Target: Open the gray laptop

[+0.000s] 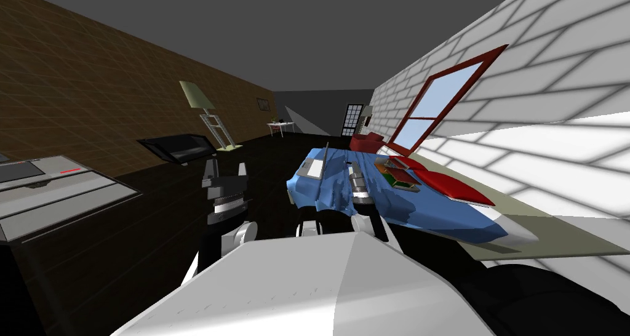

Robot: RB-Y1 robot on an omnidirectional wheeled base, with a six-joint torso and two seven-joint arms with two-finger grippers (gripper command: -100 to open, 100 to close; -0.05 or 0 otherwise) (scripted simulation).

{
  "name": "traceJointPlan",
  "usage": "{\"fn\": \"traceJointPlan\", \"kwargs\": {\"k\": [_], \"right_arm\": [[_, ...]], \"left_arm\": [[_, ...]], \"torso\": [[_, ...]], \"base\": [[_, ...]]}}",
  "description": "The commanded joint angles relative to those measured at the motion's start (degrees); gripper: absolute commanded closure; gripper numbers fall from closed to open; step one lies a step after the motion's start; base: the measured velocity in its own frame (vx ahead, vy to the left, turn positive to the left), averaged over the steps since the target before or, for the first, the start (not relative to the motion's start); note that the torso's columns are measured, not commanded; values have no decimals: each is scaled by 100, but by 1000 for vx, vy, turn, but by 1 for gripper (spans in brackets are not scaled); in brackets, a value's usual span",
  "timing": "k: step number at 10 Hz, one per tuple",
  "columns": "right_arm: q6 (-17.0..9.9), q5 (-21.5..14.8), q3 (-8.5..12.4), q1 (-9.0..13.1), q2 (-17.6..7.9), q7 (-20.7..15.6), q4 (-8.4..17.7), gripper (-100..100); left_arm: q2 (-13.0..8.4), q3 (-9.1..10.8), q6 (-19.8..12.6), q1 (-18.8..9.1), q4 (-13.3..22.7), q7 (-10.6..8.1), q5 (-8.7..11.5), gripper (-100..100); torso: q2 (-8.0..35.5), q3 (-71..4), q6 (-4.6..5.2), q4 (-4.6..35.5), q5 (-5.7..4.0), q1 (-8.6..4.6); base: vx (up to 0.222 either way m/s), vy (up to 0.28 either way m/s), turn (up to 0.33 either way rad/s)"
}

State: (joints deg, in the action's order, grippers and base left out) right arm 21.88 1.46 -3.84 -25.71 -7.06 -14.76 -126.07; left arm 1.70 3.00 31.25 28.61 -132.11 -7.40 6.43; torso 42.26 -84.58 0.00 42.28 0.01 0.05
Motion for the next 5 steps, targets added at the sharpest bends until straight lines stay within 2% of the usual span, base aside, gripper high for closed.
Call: {"fn": "traceJointPlan", "kwargs": {"k": [1,2,3,5], "right_arm": [[-365,-135,-54,190,-305,-434,99,-100],[-501,-193,-77,268,-407,-590,152,-100],[-501,-193,-77,268,-407,-639,152,-100],[-796,-320,-127,436,-596,-1012,260,-100]], "left_arm": [[0,0,0,0,0,0,0,0],[0,0,0,0,0,0,0,0],[0,0,0,0,0,0,0,0],[0,0,0,0,0,0,0,0]], "torso": [[-2,-1,0,-1,0,-1],[-1,-1,-1,0,-1,-2],[4,2,0,1,0,-1],[7,5,0,2,-4,-12]], "base": [[39,64,-1],[29,73,2],[17,46,-2],[20,48,0]]}}
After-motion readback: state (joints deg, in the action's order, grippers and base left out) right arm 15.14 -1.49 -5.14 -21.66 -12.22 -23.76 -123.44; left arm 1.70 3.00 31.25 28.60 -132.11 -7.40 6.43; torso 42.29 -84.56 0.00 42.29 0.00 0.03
